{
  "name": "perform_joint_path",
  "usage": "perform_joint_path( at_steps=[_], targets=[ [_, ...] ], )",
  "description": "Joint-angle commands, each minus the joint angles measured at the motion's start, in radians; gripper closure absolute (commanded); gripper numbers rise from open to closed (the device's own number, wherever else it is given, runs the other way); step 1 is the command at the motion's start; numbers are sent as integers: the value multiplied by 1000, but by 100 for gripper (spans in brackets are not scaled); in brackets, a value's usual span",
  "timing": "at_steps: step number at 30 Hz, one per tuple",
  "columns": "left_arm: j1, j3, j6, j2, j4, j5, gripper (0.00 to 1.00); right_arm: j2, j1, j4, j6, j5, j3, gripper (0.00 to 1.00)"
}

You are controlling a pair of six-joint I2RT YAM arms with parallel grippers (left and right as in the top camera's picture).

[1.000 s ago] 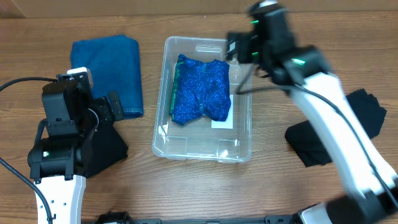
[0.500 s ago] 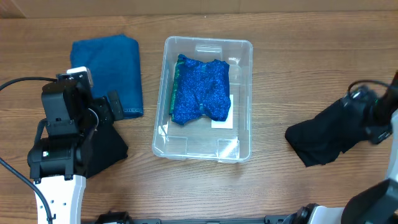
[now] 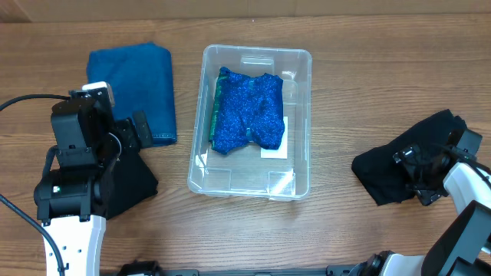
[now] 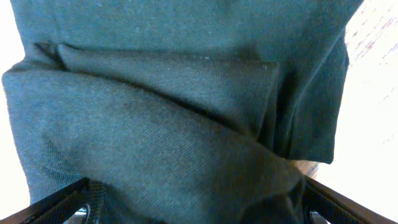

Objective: Pack container
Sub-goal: 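Grasp the right black cloth with the right gripper, then lay the black cloth on top of the sparkly cloth in the bin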

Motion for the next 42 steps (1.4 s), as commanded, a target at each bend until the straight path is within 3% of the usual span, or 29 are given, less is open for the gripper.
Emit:
perform_joint_path(
  at_steps=[1,4,8,9,11,17,21,24,30,37,42],
  targets=[
    [-6,24,1,5,1,-12,0,26,-2,19,4,-75,-50,9],
    [-6,24,1,5,0,-12,0,26,-1,28,-4,-163,-50,34],
    [-6,24,1,5,0,-11,0,25,-1,68,-70,-367,-36,82],
    [-6,24,1,5,0,-11,0,24,-1,72,-94,-420,-26,90],
    [-6,24,1,5,1,-11,0,13,6,70,-143,-534,14,96],
    [-6,24,1,5,0,-11,0,-121,127,-7,-188,-657,258,96],
    [-6,24,1,5,0,-11,0,-200,340,-74,-192,-652,529,96],
    [-6,24,1,5,1,-11,0,-191,534,-76,-193,-582,672,96],
    [-6,24,1,5,0,-9,0,-35,859,-64,-267,-393,728,96],
    [-6,24,1,5,0,-9,0,253,925,-3,-211,-219,728,96],
    [-6,24,1,5,-9,-9,0,288,912,-5,-207,-119,727,94]
  ],
)
